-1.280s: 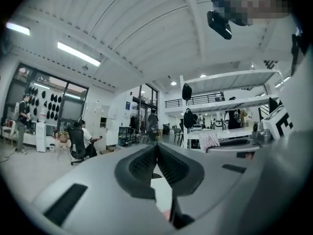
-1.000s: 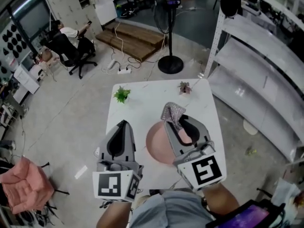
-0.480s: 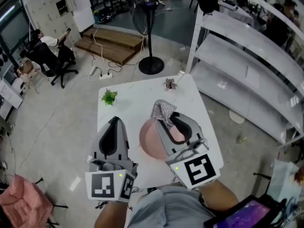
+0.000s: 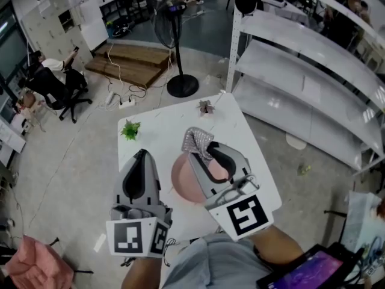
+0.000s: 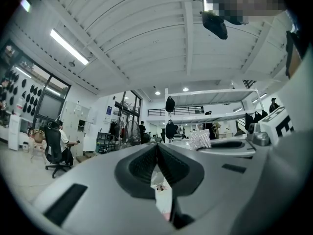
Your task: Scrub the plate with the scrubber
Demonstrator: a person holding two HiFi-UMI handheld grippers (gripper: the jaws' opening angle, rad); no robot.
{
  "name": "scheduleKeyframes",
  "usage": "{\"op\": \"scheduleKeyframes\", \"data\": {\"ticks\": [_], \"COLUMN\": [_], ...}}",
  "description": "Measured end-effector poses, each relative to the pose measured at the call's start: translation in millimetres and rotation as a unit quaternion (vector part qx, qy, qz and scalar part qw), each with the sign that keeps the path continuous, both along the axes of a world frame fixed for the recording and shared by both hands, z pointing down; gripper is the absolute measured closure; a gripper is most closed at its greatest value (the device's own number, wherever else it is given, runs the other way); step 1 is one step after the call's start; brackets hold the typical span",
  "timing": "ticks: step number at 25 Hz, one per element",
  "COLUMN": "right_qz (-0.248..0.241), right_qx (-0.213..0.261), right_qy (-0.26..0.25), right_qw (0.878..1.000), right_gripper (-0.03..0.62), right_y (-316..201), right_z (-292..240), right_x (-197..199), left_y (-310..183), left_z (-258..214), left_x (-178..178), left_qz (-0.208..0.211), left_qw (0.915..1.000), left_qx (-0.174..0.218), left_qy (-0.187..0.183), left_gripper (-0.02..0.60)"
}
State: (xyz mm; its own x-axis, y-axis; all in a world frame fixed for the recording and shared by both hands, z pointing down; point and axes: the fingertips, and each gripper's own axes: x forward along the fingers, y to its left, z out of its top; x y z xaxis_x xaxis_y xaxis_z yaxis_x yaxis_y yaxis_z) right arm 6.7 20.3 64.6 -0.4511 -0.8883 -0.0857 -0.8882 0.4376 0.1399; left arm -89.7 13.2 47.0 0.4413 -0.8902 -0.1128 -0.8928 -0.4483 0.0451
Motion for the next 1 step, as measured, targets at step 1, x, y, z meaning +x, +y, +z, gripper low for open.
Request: {"op": "scheduleKeyframes", "data": {"ticks": [1], "right_qz": [0.000], "right_qx": [0.002], "right_qy": [0.000], "right_qw": [1.000], "right_gripper": [0.494], "right_y": [-0.2], "right_z": [-0.2], "right_x": [1.8], "left_y": [-0.2], "left_z": [0.2], "left_x": [2.3], "left_qz": [0.001], "left_qw": [1.0000], "left_qx": [0.001], "left_qy": [0.000], "left_gripper": [0.572]}}
